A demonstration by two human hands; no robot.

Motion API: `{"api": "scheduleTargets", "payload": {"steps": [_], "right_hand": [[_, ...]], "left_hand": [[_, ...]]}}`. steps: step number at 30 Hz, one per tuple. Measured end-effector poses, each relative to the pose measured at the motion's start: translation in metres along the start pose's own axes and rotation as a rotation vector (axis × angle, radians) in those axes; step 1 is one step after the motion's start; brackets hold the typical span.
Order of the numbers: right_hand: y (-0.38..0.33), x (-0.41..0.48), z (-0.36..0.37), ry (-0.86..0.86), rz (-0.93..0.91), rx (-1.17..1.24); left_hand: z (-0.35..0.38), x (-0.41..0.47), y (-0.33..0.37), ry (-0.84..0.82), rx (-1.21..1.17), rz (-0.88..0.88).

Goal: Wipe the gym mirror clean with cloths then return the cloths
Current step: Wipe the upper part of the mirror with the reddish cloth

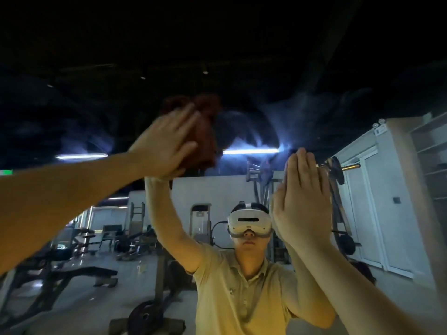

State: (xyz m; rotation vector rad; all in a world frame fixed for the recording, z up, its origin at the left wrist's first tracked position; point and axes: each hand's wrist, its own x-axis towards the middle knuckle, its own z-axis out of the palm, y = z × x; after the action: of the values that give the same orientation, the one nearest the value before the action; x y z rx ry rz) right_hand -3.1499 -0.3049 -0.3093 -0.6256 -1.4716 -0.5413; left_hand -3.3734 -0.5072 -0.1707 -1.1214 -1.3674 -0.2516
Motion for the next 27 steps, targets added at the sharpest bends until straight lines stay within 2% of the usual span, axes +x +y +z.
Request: {"api": "scheduleTargets", "payload": {"steps": [3,5,9,12,14,18,21,24,27], "right_hand": [[0.000,-0.007,0.002,-0.019,-0.049,-0.030],[0.000,-0.009,0.003,-0.021,-0.055,-0.041],[0.004,-0.010,0.003,0.064,-0.051,0.007],[0.004,-0.012,0.003,0.084,-0.045,-0.002],[0.001,-0.012,0.003,0.058,-0.028,-0.034],[-0.008,-0.015,0.006,0.040,0.045,-0.052],[-0.012,-0.017,0.004,0.022,0.069,-0.044],[-0.010,-0.018,0.002,0.005,0.048,-0.054],[-0.008,-0.019,0.004,0.021,0.040,-0.072]], "left_hand": [[-0.001,0.019,0.026,0.100,-0.087,-0.425],[0.001,0.037,0.085,0.169,-0.150,-0.489],[0.011,0.039,0.181,0.145,-0.167,-0.132],[0.015,0.027,0.163,0.076,-0.166,0.131],[0.018,0.013,0.122,0.063,-0.096,0.158],[0.025,-0.053,0.044,0.054,-0.110,-0.147],[0.026,-0.096,0.012,0.032,-0.121,-0.292],[0.021,-0.091,0.017,0.011,-0.149,-0.428],[0.013,-0.034,0.048,0.092,-0.203,-0.515]]}}
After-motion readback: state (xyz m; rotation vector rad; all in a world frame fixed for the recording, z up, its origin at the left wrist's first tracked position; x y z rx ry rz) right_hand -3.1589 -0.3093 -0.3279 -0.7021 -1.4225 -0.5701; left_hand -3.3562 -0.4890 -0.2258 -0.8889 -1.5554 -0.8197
